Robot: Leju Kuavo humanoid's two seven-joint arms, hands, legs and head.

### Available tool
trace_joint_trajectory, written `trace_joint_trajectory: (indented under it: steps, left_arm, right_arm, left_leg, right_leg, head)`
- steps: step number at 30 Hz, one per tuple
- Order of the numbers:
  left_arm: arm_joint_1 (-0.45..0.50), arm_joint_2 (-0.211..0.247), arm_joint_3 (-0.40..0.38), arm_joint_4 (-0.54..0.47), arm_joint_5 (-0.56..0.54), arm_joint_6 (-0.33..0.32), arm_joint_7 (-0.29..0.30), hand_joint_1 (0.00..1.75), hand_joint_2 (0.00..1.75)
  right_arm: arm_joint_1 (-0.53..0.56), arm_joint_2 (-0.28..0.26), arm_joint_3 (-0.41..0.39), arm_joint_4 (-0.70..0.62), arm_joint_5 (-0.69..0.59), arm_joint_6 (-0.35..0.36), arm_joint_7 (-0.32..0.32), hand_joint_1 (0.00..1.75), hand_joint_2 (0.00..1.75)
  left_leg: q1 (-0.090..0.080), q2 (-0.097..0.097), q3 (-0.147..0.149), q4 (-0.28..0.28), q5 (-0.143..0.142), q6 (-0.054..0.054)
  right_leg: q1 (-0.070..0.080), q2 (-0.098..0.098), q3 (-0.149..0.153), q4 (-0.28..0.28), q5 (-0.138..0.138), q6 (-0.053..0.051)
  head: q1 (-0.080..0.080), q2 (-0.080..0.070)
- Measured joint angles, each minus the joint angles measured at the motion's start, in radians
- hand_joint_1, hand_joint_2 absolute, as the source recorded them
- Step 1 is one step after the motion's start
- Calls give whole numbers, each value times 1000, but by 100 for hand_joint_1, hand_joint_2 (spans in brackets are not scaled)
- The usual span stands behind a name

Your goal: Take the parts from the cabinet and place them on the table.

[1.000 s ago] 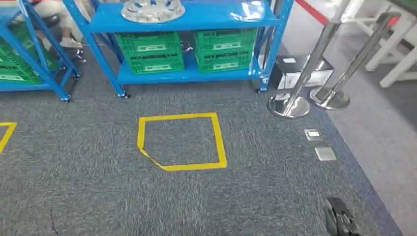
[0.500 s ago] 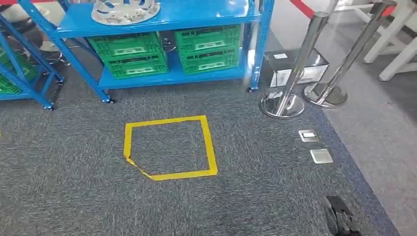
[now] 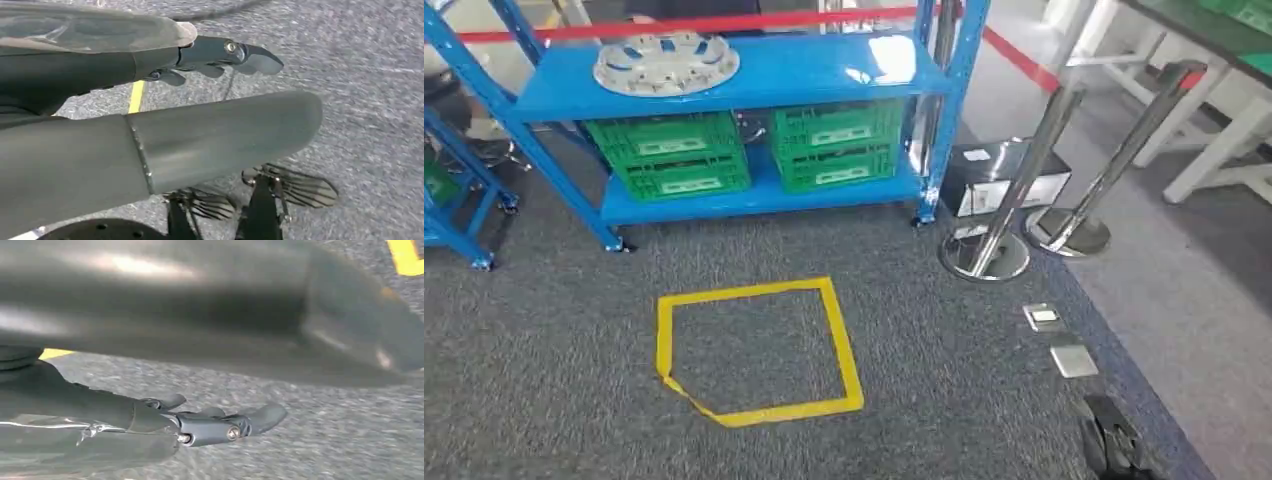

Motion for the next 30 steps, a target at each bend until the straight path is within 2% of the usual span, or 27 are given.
trace_joint_trajectory:
  steps: [1,2,3,4,5,6,7,8,10,11,12,13,15,16,17,18,19,20,21,22,23,24,26,27,28,30]
  left_arm:
    - [0,-1,0,0,0,0,0,0,0]
    - [2,-2,0,0,0,0,0,0,0]
    - [4,-4,0,0,0,0,0,0,0]
    - [5,-5,0,0,0,0,0,0,0]
    - [5,-5,0,0,0,0,0,0,0]
    - [8,-11,0,0,0,0,0,0,0]
    - [4,-11,0,0,1,0,0,0,0]
    - [4,-11,0,0,2,0,0,0,0]
    - [5,-9,0,0,5,2,0,0,0]
    - [6,-1,0,1,6,3,0,0,0]
    - [8,-8,0,0,7,3,0,0,0]
    - [7,-8,0,0,8,3,0,0,0]
    - [6,-7,0,0,8,3,0,0,0]
    - [7,-7,0,0,8,3,0,0,0]
    - [7,-7,0,0,8,3,0,0,0]
    - [9,-7,0,0,8,3,0,0,0]
    - [10,-4,0,0,9,3,0,0,0]
    - [9,-4,0,0,9,3,0,0,0]
    - [10,-4,0,0,9,3,0,0,0]
    - [11,-5,0,0,9,3,0,0,0]
    - [3,-3,0,0,9,2,0,0,0]
    - [6,-2,0,0,10,2,0,0,0]
    - [7,-2,0,0,10,2,0,0,0]
    - [8,-2,0,0,10,3,0,0,0]
    - [7,-2,0,0,10,3,0,0,0]
    - [3,-2,0,0,10,3,0,0,0]
  right_arm:
    - [2,0,1,0,-1,0,0,0,0]
    - [6,0,1,0,-1,0,1,0,0]
    - [8,0,1,1,-1,0,1,0,0]
    - [8,0,1,1,-1,0,1,0,0]
    - [8,0,1,1,-1,0,0,0,0]
    - [15,-5,1,4,-1,0,0,0,0]
    - [16,-5,2,4,-1,1,0,0,0]
    - [11,-5,3,4,3,1,1,0,0]
    - [7,-8,3,4,7,1,1,0,0]
    - [5,-7,5,4,9,2,2,0,0]
    - [5,-8,6,4,10,1,4,0,0]
    - [4,-8,7,4,11,1,5,0,0]
    - [4,-6,9,4,13,2,5,0,0]
    - [4,-6,10,4,13,2,5,0,0]
    - [6,-6,12,4,13,2,5,0,0]
    - [6,-6,13,4,13,2,5,0,0]
    - [6,-6,14,4,13,2,5,0,0]
    - [6,-6,14,4,13,2,5,0,0]
    - [6,-6,15,4,13,2,5,0,0]
    - [4,-7,15,5,13,2,5,0,0]
    - [2,-6,16,4,13,2,5,0,0]
    - [-1,-6,17,3,13,2,5,0,0]
    - [-7,-6,18,2,13,2,4,0,0]
    - [-8,-6,18,1,13,2,5,0,0]
    - [-7,-6,19,1,12,2,5,0,0]
    - [-8,-6,20,1,10,2,4,0,0]
  left_leg:
    - [-4,0,5,4,-9,2]
    - [-8,0,11,8,-17,5]
    - [-13,0,16,12,-26,7]
    - [-17,0,21,18,-34,9]
    - [-21,1,26,19,-40,11]
    - [-20,2,29,18,-42,13]
    - [-21,2,29,22,-43,12]
    - [-17,-4,24,15,-37,7]
    - [-16,-3,24,34,-27,0]
    - [-20,-5,14,38,-36,-1]
    - [-19,-5,2,65,-52,-14]
    - [-10,-4,-32,129,-86,-27]
    - [11,-3,-125,301,-149,-48]
    - [19,-2,-159,354,-160,-58]
    - [28,-1,-172,357,-145,-71]
    - [36,0,-158,317,-111,-78]
    - [44,1,-121,228,-58,-83]
    - [51,4,-79,129,-4,-94]
    - [57,9,-58,60,29,-100]
    - [46,8,-60,66,-16,-99]
    - [44,9,-61,73,-21,-70]
    - [42,5,-66,77,-22,-58]
    - [39,5,-60,85,-43,-35]
    - [40,7,-49,80,-49,-27]
    - [38,7,-41,75,-54,-21]
    - [32,7,-29,72,-65,-12]
  right_leg:
    - [2,0,-29,15,-53,-1]
    - [4,0,-46,-2,-58,-7]
    - [8,0,-49,-48,-31,-14]
    - [14,0,-45,-114,28,-25]
    - [22,-5,-41,-186,116,-40]
    - [27,-4,-37,-207,212,-60]
    - [27,-4,-46,-222,218,-62]
    - [31,-4,-42,-233,219,-60]
    - [32,-3,-39,-253,230,-67]
    - [17,-3,-23,-264,238,-64]
    - [15,-1,-15,-269,239,-63]
    - [12,-5,-13,-269,239,-65]
    - [6,-5,-6,-269,231,-61]
    - [1,-5,0,-269,225,-57]
    - [-7,-2,8,-269,218,-51]
    - [-13,-1,18,-269,209,-44]
    - [-22,0,35,-269,197,-35]
    - [-28,0,53,-268,182,-25]
    - [-29,-1,60,-268,168,-15]
    - [-29,-2,62,-264,160,-7]
    - [-24,-3,52,-263,152,5]
    - [-26,-6,58,-267,146,10]
    - [-31,-6,81,-285,134,25]
    - [-32,-7,78,-256,119,24]
    - [-30,-7,37,-181,88,23]
    - [-24,-7,-96,34,17,21]
  head:
    - [4,0]
    - [9,0]
    - [13,0]
    - [16,0]
    - [21,0]
    - [16,0]
    - [3,0]
    - [7,0]
    - [17,0]
    - [18,0]
    - [18,0]
    - [8,0]
    - [0,0]
    - [-3,0]
    - [-5,0]
    - [-6,0]
    - [-9,0]
    - [-12,0]
    - [-19,0]
    - [-35,0]
    - [-38,0]
    - [-17,0]
    - [-13,0]
    - [-1,0]
    - [6,0]
    - [18,0]
